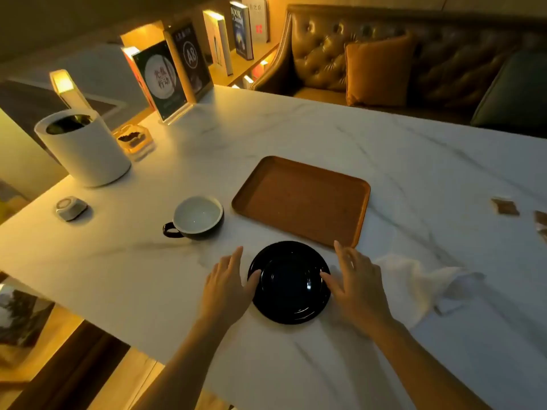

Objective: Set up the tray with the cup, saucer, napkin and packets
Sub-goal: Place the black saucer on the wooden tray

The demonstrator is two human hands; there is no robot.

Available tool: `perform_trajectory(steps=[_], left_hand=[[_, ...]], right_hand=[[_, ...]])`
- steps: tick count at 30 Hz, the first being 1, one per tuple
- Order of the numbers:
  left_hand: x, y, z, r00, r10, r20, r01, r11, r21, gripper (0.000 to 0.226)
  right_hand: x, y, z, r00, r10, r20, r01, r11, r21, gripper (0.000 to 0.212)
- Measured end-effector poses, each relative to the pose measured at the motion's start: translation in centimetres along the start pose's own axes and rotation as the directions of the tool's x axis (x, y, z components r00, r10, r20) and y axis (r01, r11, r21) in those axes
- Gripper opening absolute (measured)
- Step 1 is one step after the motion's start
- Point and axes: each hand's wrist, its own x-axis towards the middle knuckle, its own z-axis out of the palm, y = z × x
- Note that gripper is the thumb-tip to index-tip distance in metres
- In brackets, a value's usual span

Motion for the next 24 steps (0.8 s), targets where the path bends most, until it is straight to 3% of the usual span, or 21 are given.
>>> perform_trajectory(steps=[4,10,16,20,24], left_hand=[[-0.4,-0.2,0.7,0.994,-0.065,0.088,0.075,0.991,-0.112,0.062],[-0.3,-0.3,1.3,0.987,-0.117,0.109,0.141,0.961,-0.238,0.039],[0.0,-1.3,1.9,0.959,-0.177,0.219,0.259,0.861,-0.438,0.021],[0.4,-1.6,2.5,0.97,-0.157,0.187,0.228,0.855,-0.465,0.018],[1.1,-1.5,2.0,0.981,-0.1,0.167,0.168,0.871,-0.463,0.023]], right_hand=[[-0.1,0.0,0.3,0.993,0.087,0.083,-0.099,0.983,0.153,0.063],[0.0,-0.6,0.6,0.96,0.164,0.226,-0.209,0.958,0.194,0.034],[0.3,-0.7,0.7,0.931,0.209,0.299,-0.307,0.891,0.334,0.022],[0.9,-1.0,0.5,0.892,0.291,0.347,-0.426,0.798,0.426,0.016],[2.0,-0.8,0.0,0.852,0.336,0.402,-0.496,0.765,0.412,0.011]])
